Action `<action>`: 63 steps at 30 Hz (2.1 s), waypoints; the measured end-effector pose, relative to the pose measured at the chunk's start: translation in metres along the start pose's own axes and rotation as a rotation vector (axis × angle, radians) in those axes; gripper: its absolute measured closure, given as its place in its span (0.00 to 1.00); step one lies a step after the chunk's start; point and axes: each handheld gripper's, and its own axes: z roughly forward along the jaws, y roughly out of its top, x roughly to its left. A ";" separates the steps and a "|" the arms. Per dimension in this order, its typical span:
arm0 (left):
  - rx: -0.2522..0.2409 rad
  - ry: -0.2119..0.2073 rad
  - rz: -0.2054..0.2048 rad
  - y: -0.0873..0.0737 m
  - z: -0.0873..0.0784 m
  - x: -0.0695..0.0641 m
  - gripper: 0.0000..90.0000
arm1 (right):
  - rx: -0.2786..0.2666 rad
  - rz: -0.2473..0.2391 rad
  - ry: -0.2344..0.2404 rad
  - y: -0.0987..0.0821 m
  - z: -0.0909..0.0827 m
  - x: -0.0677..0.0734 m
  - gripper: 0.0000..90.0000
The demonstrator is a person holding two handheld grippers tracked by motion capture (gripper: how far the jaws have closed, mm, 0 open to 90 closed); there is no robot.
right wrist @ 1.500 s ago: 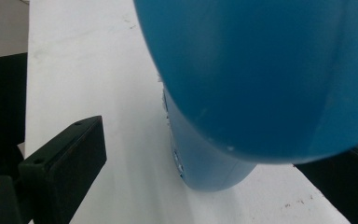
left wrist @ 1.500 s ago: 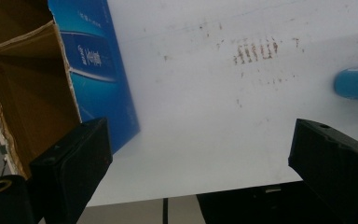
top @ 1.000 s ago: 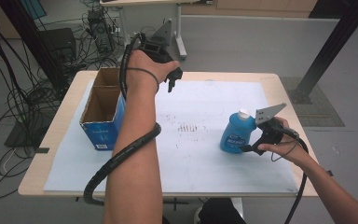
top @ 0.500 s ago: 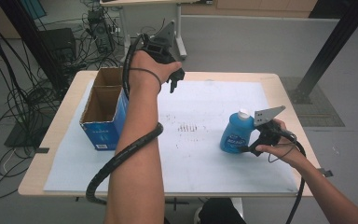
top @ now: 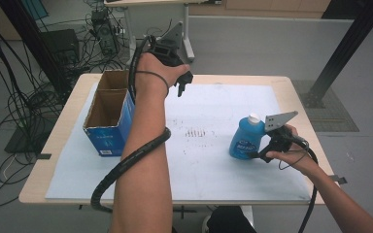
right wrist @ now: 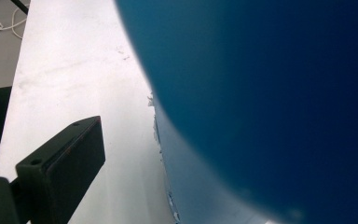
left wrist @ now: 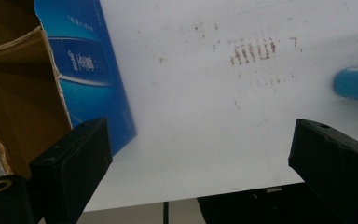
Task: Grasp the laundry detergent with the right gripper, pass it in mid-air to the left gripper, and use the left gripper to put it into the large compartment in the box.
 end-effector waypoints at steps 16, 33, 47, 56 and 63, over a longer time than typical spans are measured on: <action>-0.002 0.000 0.001 0.001 0.000 -0.001 0.07 | -0.014 0.007 0.002 0.000 -0.002 0.000 0.03; -0.005 -0.002 0.002 0.001 -0.001 -0.001 0.07 | -0.018 -0.023 0.003 0.004 -0.003 -0.002 0.02; -0.005 0.000 0.004 0.001 -0.002 -0.001 0.07 | -0.013 -0.007 0.005 0.005 -0.003 0.001 0.02; -0.007 0.001 0.004 0.002 -0.002 -0.002 0.07 | -0.016 -0.005 0.005 0.006 -0.004 0.001 0.02; -0.008 0.001 0.001 0.002 -0.002 -0.002 0.07 | -0.019 -0.026 0.006 0.007 -0.004 -0.001 0.02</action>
